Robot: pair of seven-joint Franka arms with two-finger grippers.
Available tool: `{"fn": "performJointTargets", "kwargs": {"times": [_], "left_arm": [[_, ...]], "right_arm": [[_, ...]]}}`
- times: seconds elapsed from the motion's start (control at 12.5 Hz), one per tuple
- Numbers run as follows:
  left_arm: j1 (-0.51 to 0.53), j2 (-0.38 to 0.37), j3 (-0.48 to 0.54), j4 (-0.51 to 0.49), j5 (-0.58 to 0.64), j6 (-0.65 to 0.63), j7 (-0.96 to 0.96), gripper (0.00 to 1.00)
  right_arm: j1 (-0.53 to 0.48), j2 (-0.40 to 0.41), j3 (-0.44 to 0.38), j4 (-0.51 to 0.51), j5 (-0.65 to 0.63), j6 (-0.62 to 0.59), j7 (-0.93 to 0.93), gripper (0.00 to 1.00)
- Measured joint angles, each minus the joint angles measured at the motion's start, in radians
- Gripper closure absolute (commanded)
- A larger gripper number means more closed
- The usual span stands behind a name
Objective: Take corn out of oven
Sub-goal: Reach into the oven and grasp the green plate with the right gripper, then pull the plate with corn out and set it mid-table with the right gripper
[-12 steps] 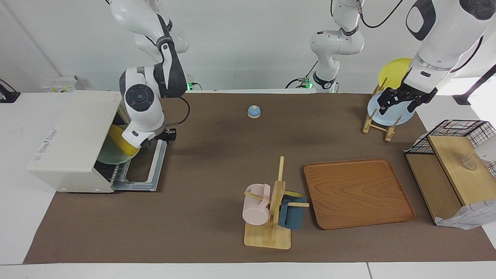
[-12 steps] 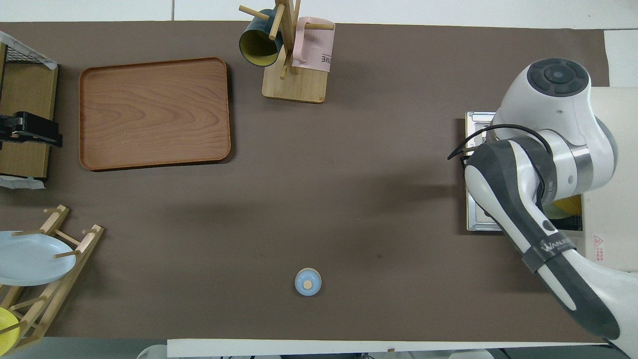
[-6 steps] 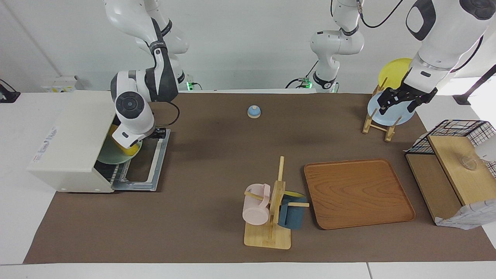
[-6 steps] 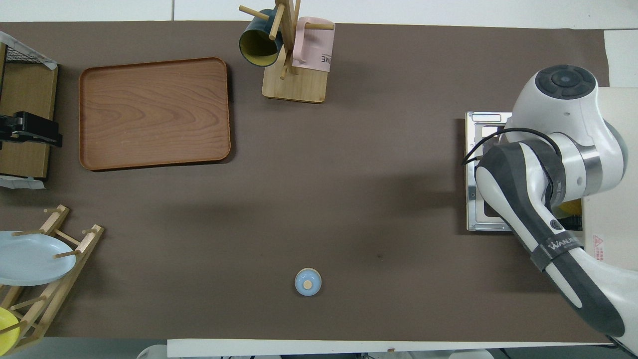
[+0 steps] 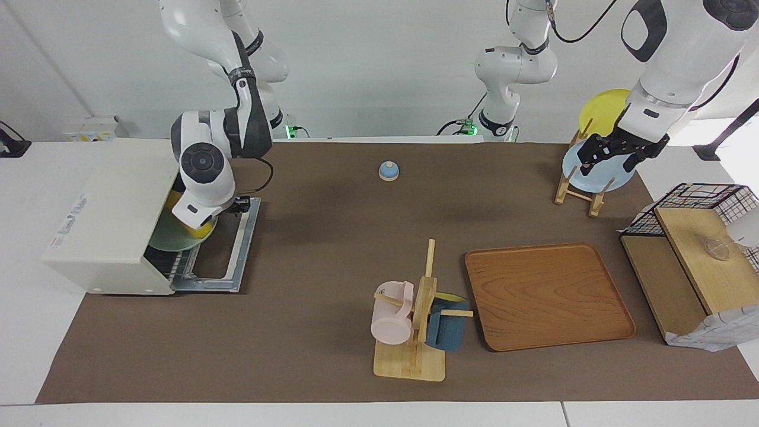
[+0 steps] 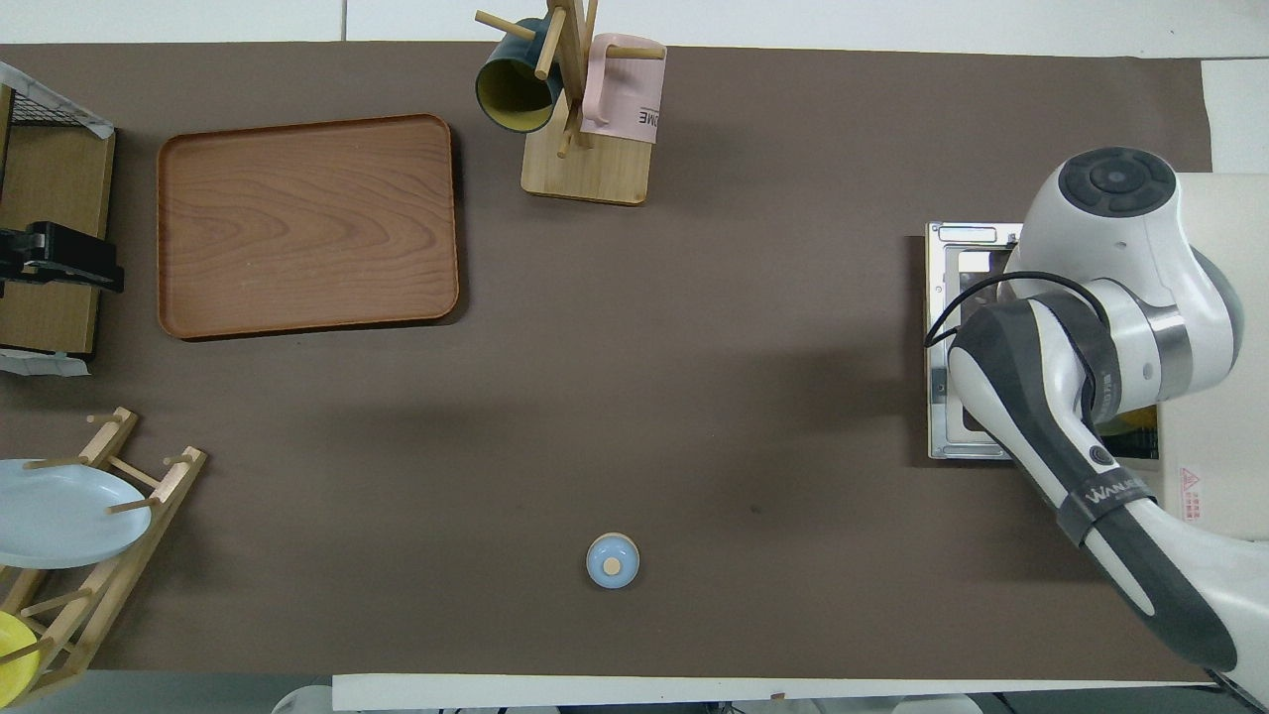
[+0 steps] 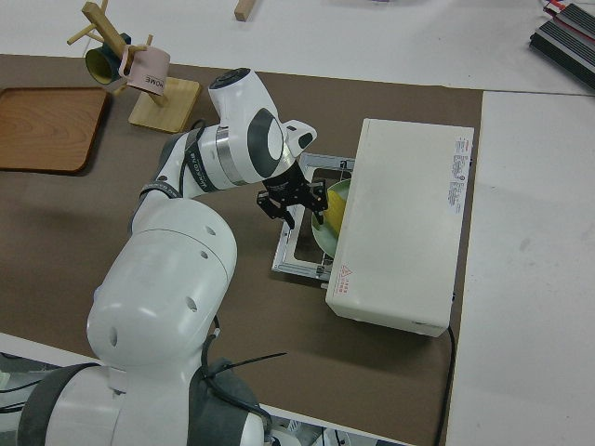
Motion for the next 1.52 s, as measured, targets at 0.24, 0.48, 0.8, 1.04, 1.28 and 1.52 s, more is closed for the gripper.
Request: {"fn": "performJointTargets", "kwargs": {"times": [0.24, 0.48, 0.8, 1.04, 1.28, 1.52], "left_arm": [[0.0, 0.0, 0.0, 0.0, 0.0, 0.0, 0.0, 0.0], [0.0, 0.0, 0.0, 0.0, 0.0, 0.0, 0.0, 0.0], [0.0, 0.0, 0.0, 0.0, 0.0, -0.001, 0.0, 0.0], [-0.003, 0.0, -0.006, -0.001, 0.0, -0.018, 0.0, 0.0], [0.0, 0.0, -0.005, -0.001, 0.0, -0.019, 0.0, 0.0], [0.0, 0.0, -0.003, -0.001, 0.0, -0.043, 0.0, 0.0]], "right_arm": [[-0.011, -0.012, 0.002, -0.026, -0.028, 0.02, -0.037, 1.0], [0.055, -0.023, 0.005, 0.008, -0.071, -0.034, -0.037, 1.0], [0.291, 0.037, 0.013, 0.241, -0.04, -0.213, 0.139, 1.0], [0.546, 0.221, 0.017, 0.51, 0.029, -0.266, 0.45, 1.0], [0.729, 0.418, 0.016, 0.68, 0.101, -0.127, 0.715, 1.0], [0.795, 0.511, 0.016, 0.713, 0.114, 0.045, 0.831, 0.83]]}}
